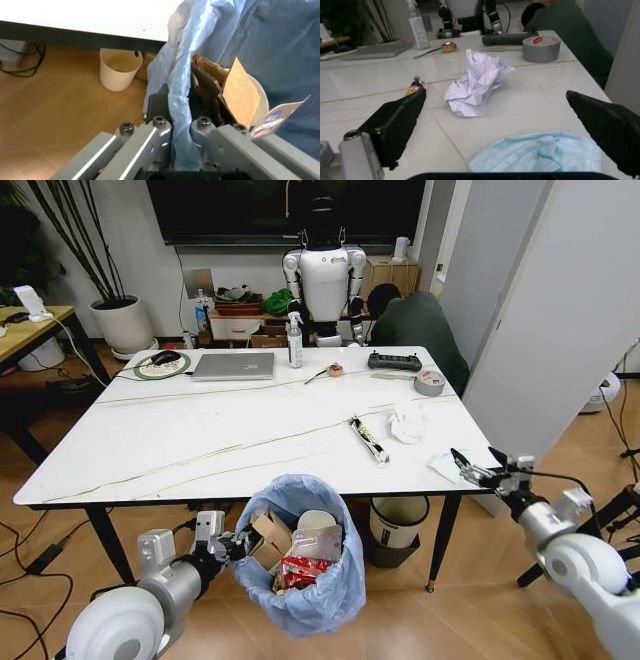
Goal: Pick up the trash bin and place the trash from the table into it.
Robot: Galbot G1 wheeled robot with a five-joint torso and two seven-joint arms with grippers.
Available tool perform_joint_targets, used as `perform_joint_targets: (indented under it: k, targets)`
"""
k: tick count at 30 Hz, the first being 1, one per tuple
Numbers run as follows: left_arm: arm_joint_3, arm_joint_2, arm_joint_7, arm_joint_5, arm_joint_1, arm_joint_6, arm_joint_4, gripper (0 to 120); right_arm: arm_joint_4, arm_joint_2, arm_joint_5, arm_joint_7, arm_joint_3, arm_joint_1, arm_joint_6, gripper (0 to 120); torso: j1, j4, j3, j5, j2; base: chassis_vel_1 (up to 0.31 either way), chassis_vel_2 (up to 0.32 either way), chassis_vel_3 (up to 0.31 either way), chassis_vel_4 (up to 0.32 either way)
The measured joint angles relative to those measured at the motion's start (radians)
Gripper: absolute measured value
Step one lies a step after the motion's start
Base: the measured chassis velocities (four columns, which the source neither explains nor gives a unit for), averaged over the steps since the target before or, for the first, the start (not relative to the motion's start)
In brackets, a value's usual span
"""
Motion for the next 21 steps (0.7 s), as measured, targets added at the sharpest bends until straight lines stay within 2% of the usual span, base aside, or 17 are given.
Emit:
perform_joint_targets:
  k: [2, 5, 9, 21]
  targets:
    - [0.000, 0.000, 0.000, -0.001, -0.001, 0.000, 0.000, 0, -0.006, -0.003, 0.000, 0.004, -0.011, 0.010, -0.003, 100, 0.000, 0.0000, 0.000, -0.0001, 0.000, 0.000, 0.000, 0.000, 0.000]
    - [0.000, 0.002, -0.001, -0.005, -0.006, 0.000, 0.005, 0, -0.088, -0.020, 0.000, 0.032, -0.136, 0.120, -0.025, 100, 0.000, 0.0000, 0.000, 0.0004, 0.000, 0.000, 0.000, 0.000, 0.000]
    - [0.000, 0.004, -0.001, -0.007, -0.007, 0.001, 0.009, 0, -0.139, -0.027, 0.002, 0.048, -0.209, 0.174, -0.040, 100, 0.000, -0.0001, 0.000, 0.0003, 0.000, 0.000, 0.000, 0.000, 0.000]
    - [0.002, 0.002, -0.001, -0.009, -0.016, 0.001, 0.019, 0, -0.195, -0.048, 0.009, 0.059, -0.294, 0.211, -0.058, 100, 0.000, -0.0003, 0.000, 0.0002, 0.000, 0.000, 0.000, 0.000, 0.000]
